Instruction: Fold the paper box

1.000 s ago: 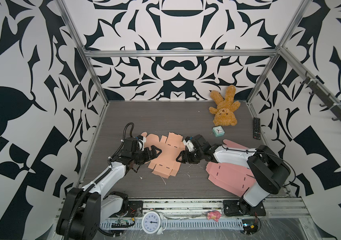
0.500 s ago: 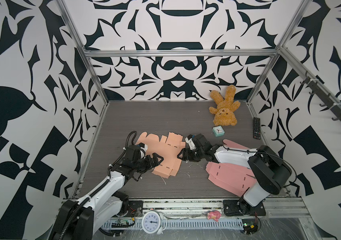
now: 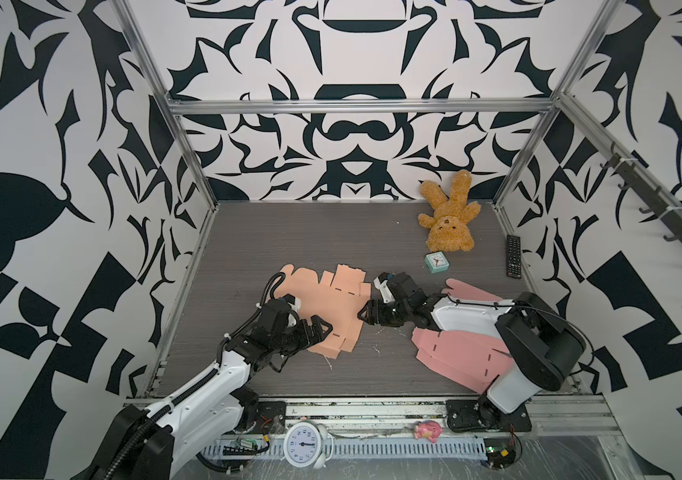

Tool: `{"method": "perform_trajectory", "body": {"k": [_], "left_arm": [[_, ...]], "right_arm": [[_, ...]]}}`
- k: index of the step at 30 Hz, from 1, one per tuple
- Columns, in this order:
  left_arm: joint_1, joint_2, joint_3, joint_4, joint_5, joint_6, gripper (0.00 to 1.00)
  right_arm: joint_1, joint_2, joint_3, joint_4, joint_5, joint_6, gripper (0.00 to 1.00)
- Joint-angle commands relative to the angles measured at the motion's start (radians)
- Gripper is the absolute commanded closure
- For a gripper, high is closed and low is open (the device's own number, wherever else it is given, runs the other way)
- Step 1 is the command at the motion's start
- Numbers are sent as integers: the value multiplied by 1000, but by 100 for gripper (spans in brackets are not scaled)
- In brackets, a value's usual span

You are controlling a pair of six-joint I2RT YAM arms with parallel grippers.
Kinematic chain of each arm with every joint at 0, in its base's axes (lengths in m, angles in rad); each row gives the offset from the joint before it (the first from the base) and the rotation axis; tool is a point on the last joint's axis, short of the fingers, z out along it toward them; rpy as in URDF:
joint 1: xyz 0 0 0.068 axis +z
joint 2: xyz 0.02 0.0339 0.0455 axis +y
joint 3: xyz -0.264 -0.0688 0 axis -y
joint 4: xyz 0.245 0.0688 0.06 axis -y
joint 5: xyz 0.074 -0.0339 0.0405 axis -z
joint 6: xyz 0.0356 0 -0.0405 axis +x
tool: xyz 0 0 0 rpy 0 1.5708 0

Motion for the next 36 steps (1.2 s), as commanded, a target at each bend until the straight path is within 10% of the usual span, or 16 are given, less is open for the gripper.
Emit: {"method": "perform_trajectory", "body": {"k": [1, 19, 36], "left_arm": [[-62, -13, 0, -6, -81, -61, 1], [-122, -155, 72, -269, -270, 39, 1], [-122, -11, 53, -154, -190, 56, 1]], "right_arm": [[-2, -38, -11, 49, 6, 6, 31], [-8, 37, 0, 145, -24, 47, 31], [13, 73, -23, 193, -26, 67, 32]]}}
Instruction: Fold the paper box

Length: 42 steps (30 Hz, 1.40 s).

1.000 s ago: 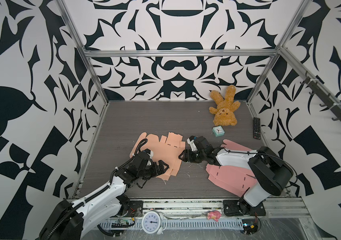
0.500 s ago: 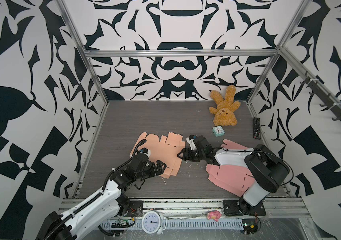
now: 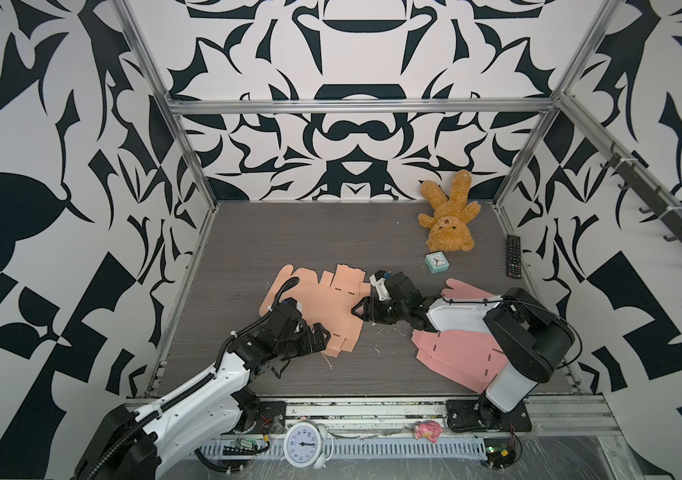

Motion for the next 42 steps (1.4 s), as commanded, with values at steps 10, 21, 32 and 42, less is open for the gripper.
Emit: {"method": "perform_trajectory", "body": {"k": [10, 21, 32, 42], "left_arm": [[-83, 88, 45, 34, 9, 10, 1], [-184, 195, 116, 60, -14, 23, 1], [-252, 259, 136, 112, 20, 38, 1], [-159, 83, 97, 36, 112, 107, 1]], "right_arm": [[4, -21, -50, 11, 7, 8, 33], [-16, -62, -85, -9, 22, -2, 33], [-31, -53, -27, -68, 12, -39, 33], [-51, 41, -2, 39, -49, 10, 35]]}}
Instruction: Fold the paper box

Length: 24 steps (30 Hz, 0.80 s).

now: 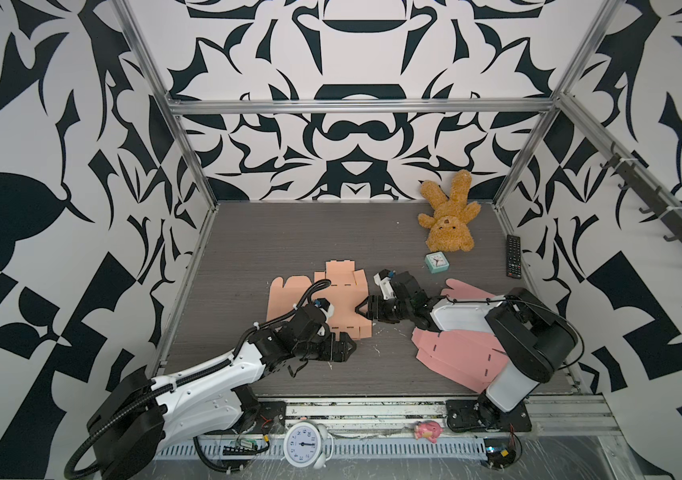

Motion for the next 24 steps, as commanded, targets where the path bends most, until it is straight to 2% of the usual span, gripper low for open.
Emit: {"method": "perform_trajectory", "body": {"k": [1, 6, 10, 13, 24], "left_arm": [[54, -37, -13, -29, 60, 34, 1], [128, -48, 3, -33, 97, 66, 1], [211, -57, 11, -28, 145, 89, 1], [260, -60, 6, -25, 168, 107, 1], [381, -1, 5, 20, 212, 174, 1]], "right_arm": [[-4, 40, 24, -3, -10, 16, 36], [-9, 65, 50, -1, -20, 22, 41], [-11, 88, 68, 1, -23, 25, 59], [-12, 107, 78, 11, -31, 31, 66], [-13, 144, 112, 7, -60, 22, 80]]}}
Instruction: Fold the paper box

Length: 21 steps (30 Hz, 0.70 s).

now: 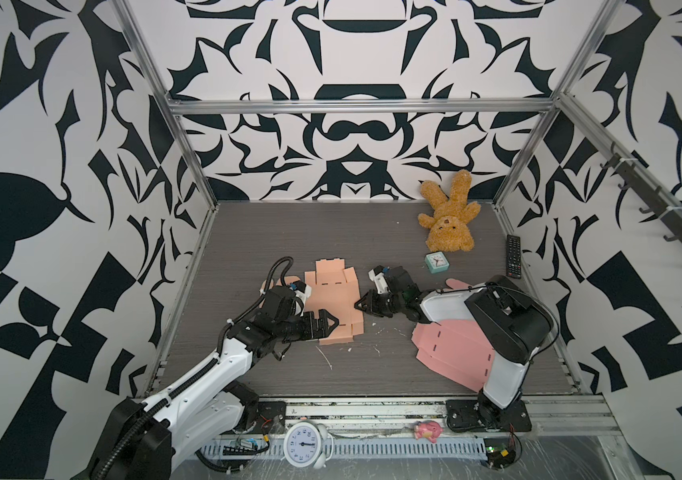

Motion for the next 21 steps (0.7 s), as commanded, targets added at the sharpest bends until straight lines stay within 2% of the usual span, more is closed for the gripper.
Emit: {"method": "perform_trajectory", "body": {"k": [1, 4, 6, 11, 14, 16, 21], "left_arm": [[60, 36, 3, 29, 29, 55, 1], [142, 88, -11, 91, 108, 56, 1], [157, 128, -6, 103, 122, 61, 1], [164, 221, -3, 156, 115, 67, 1], [165, 281, -4, 193, 125, 59, 1], [166, 325, -6, 206, 124, 58, 1], [166, 365, -26, 244, 122, 55, 0]], "right_arm": [[-2, 11, 25, -31, -9, -6, 80], [-2, 13, 26, -28, -12, -6, 80], [-2, 9, 25, -28, -12, -6, 81], [-2, 9, 18, -21, -12, -5, 78], [0, 11, 16, -10, -13, 3, 68], [-2, 12, 14, -1, -16, 8, 65], [0, 27, 21, 17, -22, 16, 65]]}}
